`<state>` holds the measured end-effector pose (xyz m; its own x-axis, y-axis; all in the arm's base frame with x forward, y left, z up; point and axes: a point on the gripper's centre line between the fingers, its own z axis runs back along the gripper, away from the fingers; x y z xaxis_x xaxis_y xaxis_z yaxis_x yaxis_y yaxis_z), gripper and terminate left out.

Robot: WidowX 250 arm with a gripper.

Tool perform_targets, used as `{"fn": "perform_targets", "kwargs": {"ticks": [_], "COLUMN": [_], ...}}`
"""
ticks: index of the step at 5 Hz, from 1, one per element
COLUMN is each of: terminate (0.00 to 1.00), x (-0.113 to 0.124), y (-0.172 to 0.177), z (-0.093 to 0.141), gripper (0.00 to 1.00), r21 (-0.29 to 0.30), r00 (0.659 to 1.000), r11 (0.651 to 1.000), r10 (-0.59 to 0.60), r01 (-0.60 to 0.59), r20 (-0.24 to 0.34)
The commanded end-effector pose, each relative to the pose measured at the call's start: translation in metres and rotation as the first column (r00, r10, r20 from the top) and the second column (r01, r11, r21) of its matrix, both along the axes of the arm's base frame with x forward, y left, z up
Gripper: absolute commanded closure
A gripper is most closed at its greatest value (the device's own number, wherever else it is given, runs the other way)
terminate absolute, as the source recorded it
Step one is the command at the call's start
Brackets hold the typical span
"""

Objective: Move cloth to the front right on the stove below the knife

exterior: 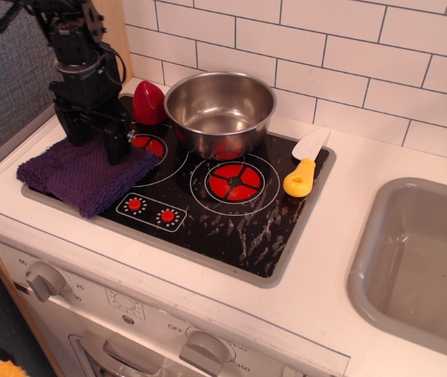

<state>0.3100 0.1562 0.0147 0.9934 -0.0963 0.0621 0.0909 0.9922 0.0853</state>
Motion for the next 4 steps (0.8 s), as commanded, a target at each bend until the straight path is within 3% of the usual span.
{"fn": "perform_targets", "kwargs": {"ticks": [1, 3, 4], "terminate": [0.00, 0.00, 0.00], "x": [-0.009, 0.005, 0.014], "y": [-0.067, -0.137, -0.164], "z": [0.002, 0.010, 0.010], "gripper": [0.00, 0.00, 0.00], "r21": [-0.037, -0.032, -0.027], "r00": [0.983, 0.984, 0.982], "r11": [0.984, 0.986, 0.986], "r10": [0.172, 0.162, 0.160], "r01": [-0.175, -0.164, -0.163], "r20": [-0.069, -0.068, -0.096]}}
